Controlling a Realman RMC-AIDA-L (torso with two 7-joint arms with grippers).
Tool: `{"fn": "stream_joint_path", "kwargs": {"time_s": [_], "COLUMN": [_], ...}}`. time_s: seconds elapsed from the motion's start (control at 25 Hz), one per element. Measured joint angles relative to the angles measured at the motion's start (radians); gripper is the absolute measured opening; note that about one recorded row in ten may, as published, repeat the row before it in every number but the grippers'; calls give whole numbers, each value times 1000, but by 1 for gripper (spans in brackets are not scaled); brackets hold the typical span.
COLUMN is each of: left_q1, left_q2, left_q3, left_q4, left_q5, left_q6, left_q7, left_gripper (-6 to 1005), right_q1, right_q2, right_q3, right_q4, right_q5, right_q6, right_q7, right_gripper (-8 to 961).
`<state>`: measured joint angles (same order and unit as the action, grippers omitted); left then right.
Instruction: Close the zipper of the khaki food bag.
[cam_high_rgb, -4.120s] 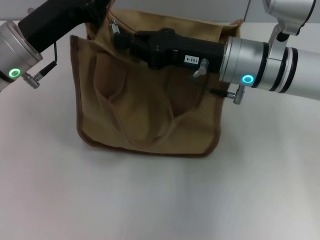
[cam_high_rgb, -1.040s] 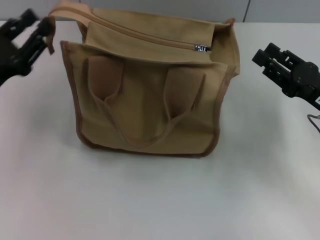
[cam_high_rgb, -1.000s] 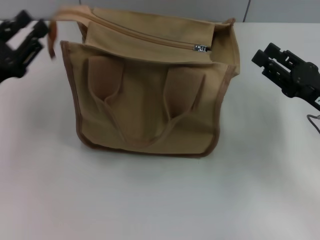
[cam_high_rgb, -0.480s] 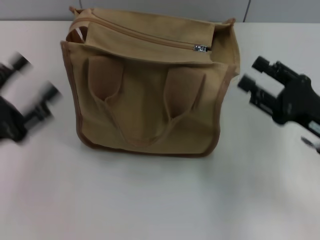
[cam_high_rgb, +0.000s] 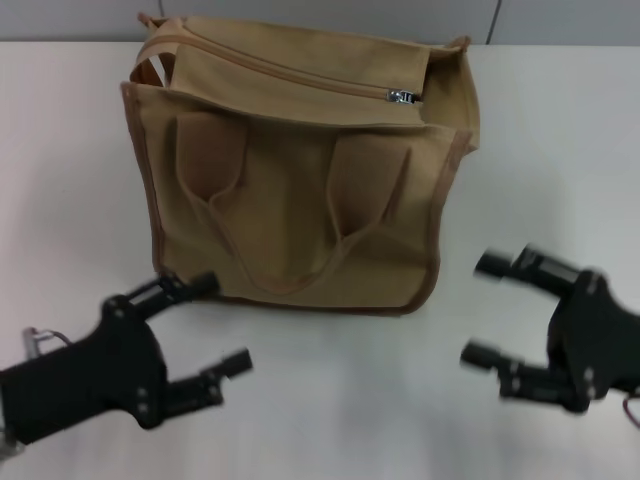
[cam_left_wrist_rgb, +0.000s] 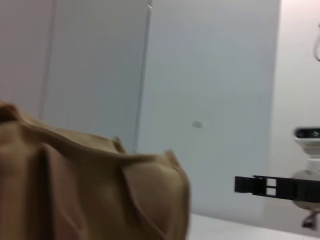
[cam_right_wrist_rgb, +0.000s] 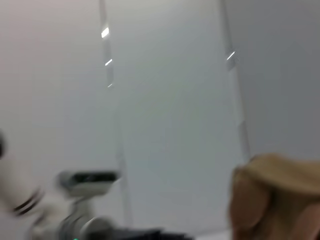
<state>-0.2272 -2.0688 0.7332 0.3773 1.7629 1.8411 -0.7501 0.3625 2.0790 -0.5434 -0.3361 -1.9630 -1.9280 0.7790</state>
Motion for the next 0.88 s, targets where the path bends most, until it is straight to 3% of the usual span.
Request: {"fn": "stream_joint_path", "kwargs": {"time_s": [0.28, 0.88], "left_q1": [-64, -91], "left_q2": [1, 4], "left_q3": [0, 63], "left_q4": [4, 46], "left_q5": [170, 187], "left_q6": [-13, -62], "left_q7": [-52, -185], "left_gripper": [814, 815], "right_q1": [30, 44], "right_q2": [0, 3], "right_q3": [-5, -18], "right_q4": [-28, -28], "right_q5": [-148, -169], "right_q6": [18, 71], "right_q7": [69, 63], "right_gripper": [820, 820]}}
